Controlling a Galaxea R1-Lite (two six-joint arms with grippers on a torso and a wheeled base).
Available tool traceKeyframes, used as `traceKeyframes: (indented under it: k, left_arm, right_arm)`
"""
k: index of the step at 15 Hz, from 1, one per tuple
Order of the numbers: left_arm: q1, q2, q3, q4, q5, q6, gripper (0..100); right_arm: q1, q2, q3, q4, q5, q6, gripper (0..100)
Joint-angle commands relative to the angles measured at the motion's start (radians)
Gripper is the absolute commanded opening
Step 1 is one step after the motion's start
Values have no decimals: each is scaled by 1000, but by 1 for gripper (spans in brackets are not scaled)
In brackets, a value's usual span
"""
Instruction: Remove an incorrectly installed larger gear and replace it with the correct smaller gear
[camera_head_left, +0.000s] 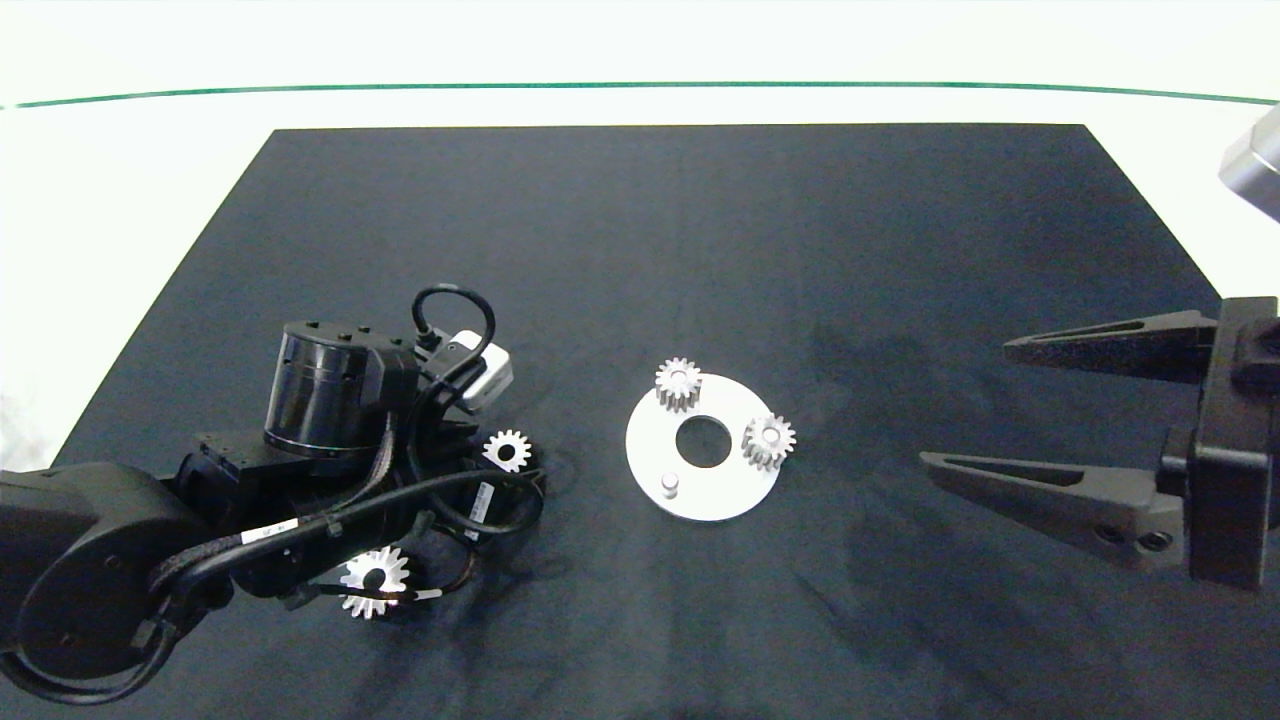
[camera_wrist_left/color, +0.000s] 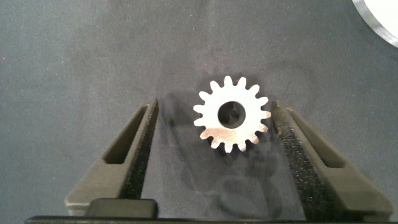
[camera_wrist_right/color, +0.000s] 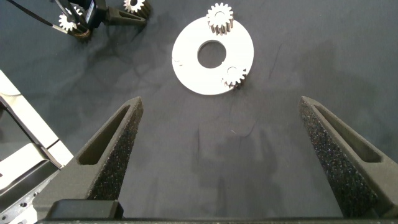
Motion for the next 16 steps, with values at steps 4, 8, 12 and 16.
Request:
traceKeyframes:
  k: [4,8,12,16]
  left_arm:
    - [-1,3,2,-3,1,-5,60]
    - [-5,3,4,-3,1,-16,51]
    - [-10,3,4,-3,1,-33,44]
    - [-10,4,10,-3,1,-37,36]
  right_arm:
    - [0,1,2,2,0,-1,100]
    - [0,1,0,2,0,-1,100]
    - [0,-1,0,2,0,-1,100]
    - [0,-2,0,2,0,-1,100]
